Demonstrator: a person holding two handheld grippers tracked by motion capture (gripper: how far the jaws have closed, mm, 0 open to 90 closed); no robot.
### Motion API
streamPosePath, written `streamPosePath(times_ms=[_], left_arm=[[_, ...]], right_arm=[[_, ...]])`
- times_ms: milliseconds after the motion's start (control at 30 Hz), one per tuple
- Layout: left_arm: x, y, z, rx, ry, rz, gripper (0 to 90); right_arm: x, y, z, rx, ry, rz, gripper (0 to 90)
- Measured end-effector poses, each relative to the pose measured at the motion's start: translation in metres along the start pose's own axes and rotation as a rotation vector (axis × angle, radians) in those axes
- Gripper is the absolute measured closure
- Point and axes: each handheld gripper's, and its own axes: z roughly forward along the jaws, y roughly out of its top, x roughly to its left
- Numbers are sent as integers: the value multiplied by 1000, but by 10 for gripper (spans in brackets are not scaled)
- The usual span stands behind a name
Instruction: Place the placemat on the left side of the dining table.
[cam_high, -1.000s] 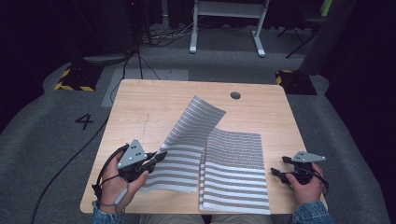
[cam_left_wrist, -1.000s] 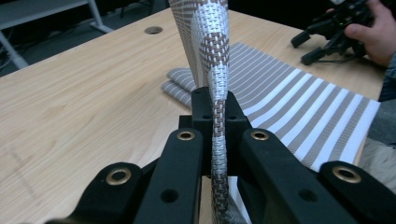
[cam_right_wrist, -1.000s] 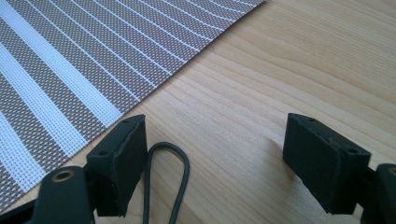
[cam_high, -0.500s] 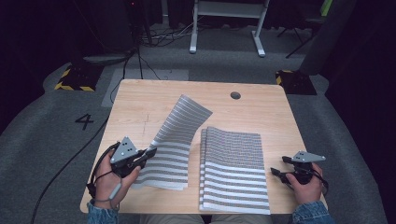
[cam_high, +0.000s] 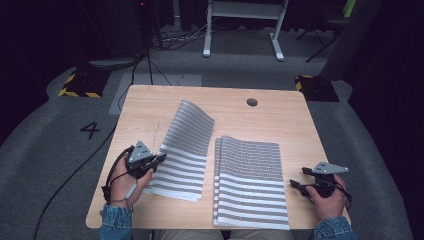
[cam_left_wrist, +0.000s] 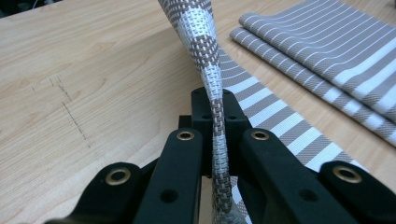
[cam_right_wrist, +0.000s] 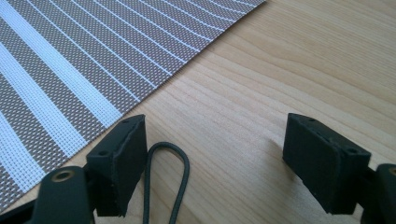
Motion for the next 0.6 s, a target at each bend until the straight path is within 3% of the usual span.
streamPosePath(times_ms=[400,433,467,500,533,567,600], left_arm=[[5,-3,25,10,2,25,857],[8,-4,28,-22,49,36,808],[8,-4,28,-22,49,36,698],[10,-4,30,-47,130,39,578],[11,-4,29,-46,171,44,496],[12,-4,28,-45,200,52,436],[12,-4,28,-45,200,52,389]], right_arm=[[0,0,0,0,-1,-1,222],[0,0,0,0,0,0,222],[0,0,0,0,0,0,222],[0,0,0,0,0,0,222],[0,0,0,0,0,0,222],[0,0,0,0,-1,0,222],[0,0,0,0,-1,0,222]])
